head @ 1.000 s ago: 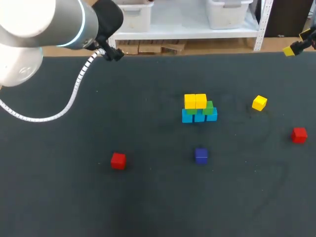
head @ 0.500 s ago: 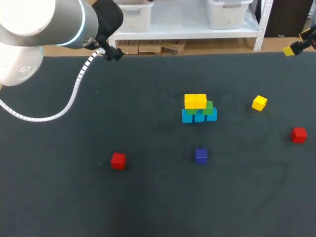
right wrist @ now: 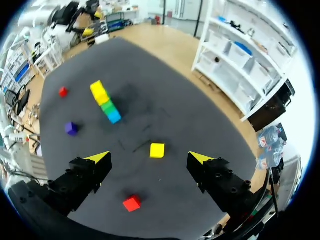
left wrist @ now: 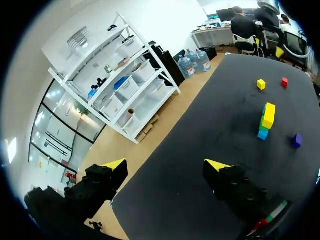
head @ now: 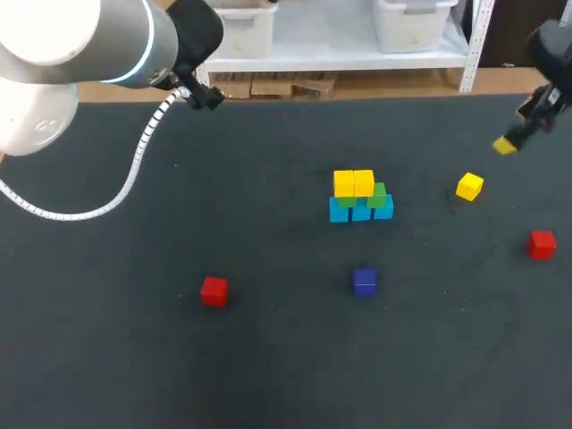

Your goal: Place the blue cubes, place green cubes on the blue cubes, place the yellow cubes on the green cubes, then place the red cubes on the yellow cubes, and place purple cube on the red cubes.

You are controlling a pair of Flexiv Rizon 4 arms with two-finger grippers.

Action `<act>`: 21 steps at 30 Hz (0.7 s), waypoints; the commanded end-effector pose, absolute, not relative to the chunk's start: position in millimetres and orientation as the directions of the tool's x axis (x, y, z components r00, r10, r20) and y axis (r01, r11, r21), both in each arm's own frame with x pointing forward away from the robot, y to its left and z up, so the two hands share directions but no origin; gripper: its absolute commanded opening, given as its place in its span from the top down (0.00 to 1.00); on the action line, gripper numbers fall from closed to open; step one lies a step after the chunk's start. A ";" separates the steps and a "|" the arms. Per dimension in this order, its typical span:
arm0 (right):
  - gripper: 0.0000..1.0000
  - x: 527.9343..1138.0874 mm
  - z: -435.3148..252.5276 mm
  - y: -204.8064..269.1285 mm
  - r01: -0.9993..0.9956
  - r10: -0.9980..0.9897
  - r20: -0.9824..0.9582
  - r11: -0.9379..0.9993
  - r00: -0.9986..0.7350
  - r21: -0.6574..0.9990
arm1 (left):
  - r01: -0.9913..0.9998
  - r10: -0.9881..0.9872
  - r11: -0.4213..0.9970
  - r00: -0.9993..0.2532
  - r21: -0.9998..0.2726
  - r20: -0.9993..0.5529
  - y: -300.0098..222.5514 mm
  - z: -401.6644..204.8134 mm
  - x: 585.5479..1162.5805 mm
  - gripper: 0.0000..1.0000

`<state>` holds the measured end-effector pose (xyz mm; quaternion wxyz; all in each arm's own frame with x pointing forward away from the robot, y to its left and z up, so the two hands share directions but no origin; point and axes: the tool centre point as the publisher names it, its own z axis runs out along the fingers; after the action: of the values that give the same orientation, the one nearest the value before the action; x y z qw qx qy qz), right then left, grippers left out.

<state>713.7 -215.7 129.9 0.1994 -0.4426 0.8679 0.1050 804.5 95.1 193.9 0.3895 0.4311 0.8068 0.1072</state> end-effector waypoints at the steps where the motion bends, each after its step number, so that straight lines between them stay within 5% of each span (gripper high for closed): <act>1: 0.00 730.2 106.8 -205.5 -0.845 -0.774 -0.373 0.533 -0.512 0.054 | 0.615 0.780 0.603 -0.324 0.507 -0.535 95.2 194.3 806.1 0.00; 21: 0.00 739.2 14.8 -192.5 -0.857 -0.851 -0.127 0.491 -0.510 0.156 | 0.615 0.780 0.603 -0.324 0.507 -0.535 95.2 194.3 806.1 0.00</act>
<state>727.0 -195.3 25.3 0.0361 -0.4940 0.8633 0.0971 804.6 94.9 194.0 0.3895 0.4311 0.8068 0.1072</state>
